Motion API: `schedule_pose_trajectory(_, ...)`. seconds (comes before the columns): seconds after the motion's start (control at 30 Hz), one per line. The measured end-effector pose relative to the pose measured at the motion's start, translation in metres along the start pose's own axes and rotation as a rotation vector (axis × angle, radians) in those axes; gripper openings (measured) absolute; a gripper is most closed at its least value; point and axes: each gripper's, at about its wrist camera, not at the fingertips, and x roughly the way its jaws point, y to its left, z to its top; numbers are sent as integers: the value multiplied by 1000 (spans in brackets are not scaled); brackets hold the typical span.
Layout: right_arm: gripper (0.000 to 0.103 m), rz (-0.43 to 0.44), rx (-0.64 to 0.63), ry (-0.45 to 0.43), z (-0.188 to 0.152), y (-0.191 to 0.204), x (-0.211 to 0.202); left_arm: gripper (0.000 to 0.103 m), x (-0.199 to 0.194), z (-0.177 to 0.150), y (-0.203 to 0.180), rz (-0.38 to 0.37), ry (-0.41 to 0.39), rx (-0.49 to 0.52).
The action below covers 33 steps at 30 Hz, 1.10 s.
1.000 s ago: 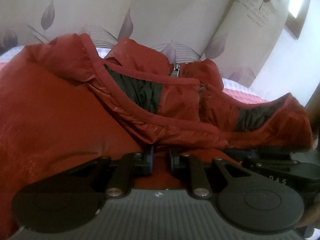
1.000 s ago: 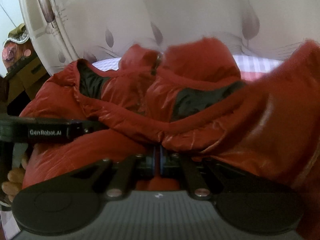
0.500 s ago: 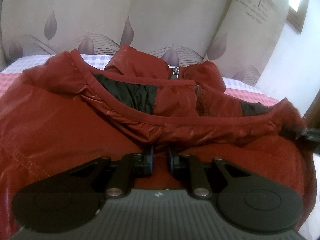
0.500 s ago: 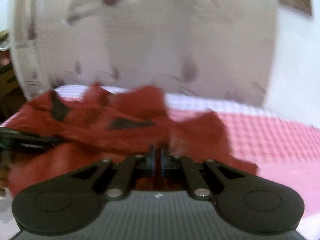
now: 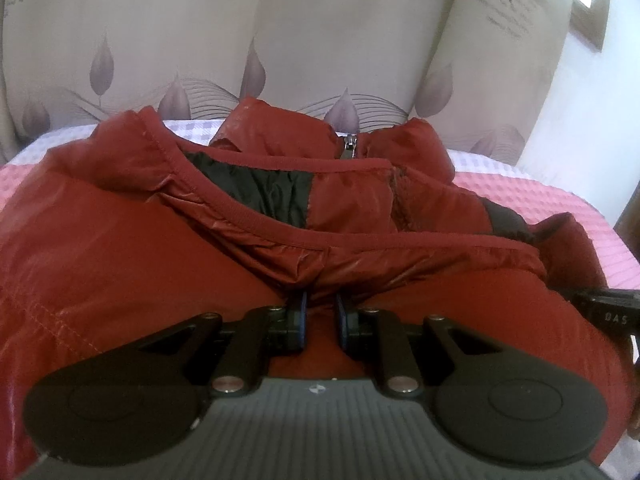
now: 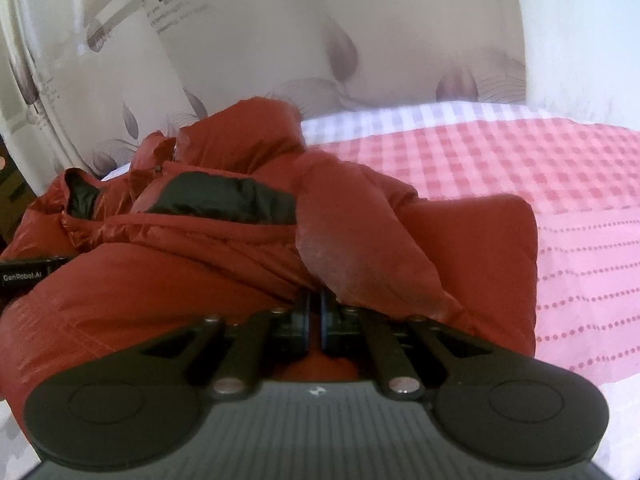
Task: Fold large clothes
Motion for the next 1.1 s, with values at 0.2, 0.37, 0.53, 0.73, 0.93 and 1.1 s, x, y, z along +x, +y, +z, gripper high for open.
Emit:
schedule_pose_trajectory(0.2,2,8,0,-6,0,-3,1,23,1,1,-1,6,0,5)
schedule_pose_trajectory(0.37,2,21,17,-25,-4,-5,-1,23,1,-2,-2,11,-9,13)
schedule_pose_trajectory(0.53,5,1,-45,-108,-3,2,-26,23,1,-2,-6,23,-13,39)
schedule_pose_trajectory(0.73,5,-89,-72,-117,17,-4,-30,23,2,-3,-3,11,-16,27)
schedule_pose_trajectory(0.93,3,-39,-13,-45,3,-19,6,23,3,-4,5,-21,-26,-12)
schedule_pose_trajectory(1.1,3,0,29,-31,4,-28,5,23,-3,-5,2,-18,-46,-20)
